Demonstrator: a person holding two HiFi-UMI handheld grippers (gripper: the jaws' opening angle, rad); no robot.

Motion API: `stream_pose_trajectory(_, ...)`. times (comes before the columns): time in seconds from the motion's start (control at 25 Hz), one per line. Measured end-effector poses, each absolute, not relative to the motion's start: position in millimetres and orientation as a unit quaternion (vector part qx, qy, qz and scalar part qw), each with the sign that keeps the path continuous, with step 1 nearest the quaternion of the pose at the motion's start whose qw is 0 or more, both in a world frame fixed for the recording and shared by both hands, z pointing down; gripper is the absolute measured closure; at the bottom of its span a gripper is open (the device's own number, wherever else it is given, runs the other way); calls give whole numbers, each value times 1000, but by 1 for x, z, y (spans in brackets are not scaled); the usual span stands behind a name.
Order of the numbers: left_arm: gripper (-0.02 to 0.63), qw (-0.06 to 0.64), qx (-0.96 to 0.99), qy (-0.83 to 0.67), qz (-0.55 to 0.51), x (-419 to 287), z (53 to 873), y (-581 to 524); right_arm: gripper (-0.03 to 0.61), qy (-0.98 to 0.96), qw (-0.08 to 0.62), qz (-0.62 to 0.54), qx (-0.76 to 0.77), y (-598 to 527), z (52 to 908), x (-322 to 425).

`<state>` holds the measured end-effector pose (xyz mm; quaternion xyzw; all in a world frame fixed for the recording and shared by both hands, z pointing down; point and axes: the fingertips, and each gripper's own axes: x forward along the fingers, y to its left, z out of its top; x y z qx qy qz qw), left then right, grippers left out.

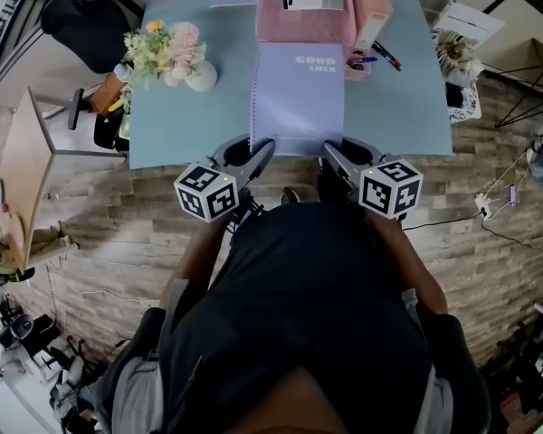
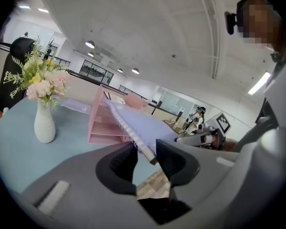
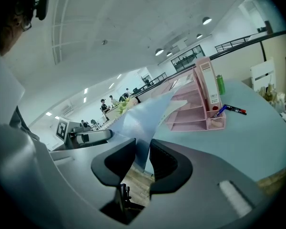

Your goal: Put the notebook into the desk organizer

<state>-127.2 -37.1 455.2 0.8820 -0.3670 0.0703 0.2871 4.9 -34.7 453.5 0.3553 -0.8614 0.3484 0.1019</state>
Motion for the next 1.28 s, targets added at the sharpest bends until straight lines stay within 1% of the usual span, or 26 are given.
stream_pose_trajectory(0.48, 436, 319, 873, -359, 82, -125, 483, -30, 486, -851, 116, 367, 357, -27, 480, 6)
stream_pose_trajectory(0.96, 436, 371, 854, -355, 88, -122, 518, -32, 486, -840, 135, 388, 355, -30, 509, 10)
stream_pose_trajectory(1.28, 437, 387, 847, -352, 95, -118, 537, -42, 486, -834, 140, 398, 356, -40, 527, 14)
